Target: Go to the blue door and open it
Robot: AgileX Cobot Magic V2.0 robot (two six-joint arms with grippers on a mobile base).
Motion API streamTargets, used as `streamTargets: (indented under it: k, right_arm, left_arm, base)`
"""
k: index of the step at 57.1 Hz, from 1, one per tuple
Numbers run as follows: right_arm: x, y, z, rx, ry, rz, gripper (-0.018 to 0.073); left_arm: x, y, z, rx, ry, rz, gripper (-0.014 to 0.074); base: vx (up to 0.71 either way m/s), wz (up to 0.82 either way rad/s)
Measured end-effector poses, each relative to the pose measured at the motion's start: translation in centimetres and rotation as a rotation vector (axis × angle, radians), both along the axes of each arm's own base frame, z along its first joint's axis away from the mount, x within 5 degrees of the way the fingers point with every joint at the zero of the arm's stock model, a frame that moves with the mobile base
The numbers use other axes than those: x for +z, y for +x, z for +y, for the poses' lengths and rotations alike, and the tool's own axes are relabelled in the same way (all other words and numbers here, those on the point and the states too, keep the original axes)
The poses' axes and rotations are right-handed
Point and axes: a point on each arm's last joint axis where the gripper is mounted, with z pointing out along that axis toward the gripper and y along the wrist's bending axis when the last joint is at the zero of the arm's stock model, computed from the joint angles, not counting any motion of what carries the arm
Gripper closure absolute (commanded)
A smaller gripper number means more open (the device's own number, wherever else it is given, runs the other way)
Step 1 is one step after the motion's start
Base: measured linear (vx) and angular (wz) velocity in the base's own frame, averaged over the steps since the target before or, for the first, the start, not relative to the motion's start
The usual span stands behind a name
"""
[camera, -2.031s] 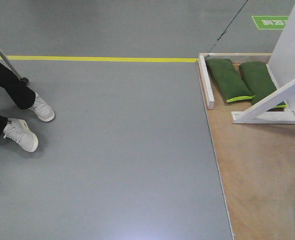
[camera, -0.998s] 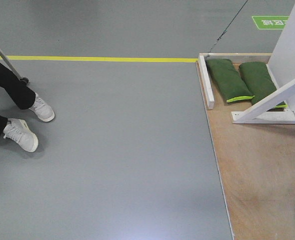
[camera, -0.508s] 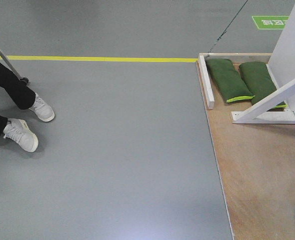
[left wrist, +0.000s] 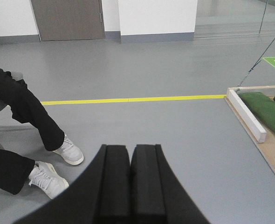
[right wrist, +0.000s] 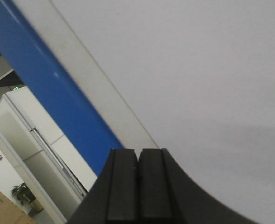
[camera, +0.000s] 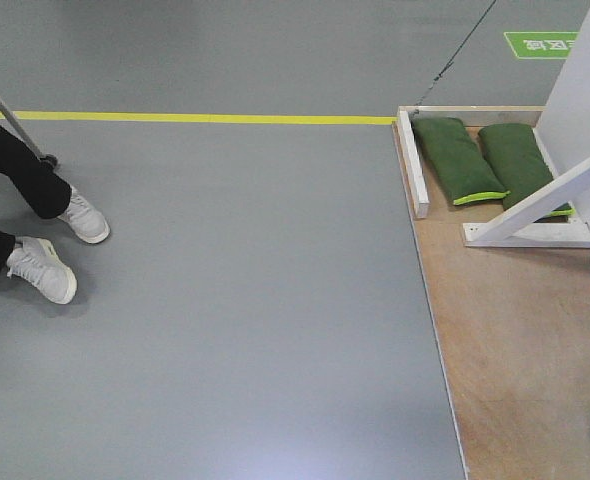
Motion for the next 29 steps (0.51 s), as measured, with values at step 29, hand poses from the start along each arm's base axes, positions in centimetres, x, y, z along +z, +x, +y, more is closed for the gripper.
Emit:
streamTargets:
  k: [29]
  right_arm:
    - [-1.2, 5.0, -1.1, 0.105, 0.018, 0.046, 0.0547]
  left_arm:
    - [0.0, 0.0, 0.0, 0.000, 0.000, 0.000, 0.0524]
  base:
    - [0.00, 0.00]
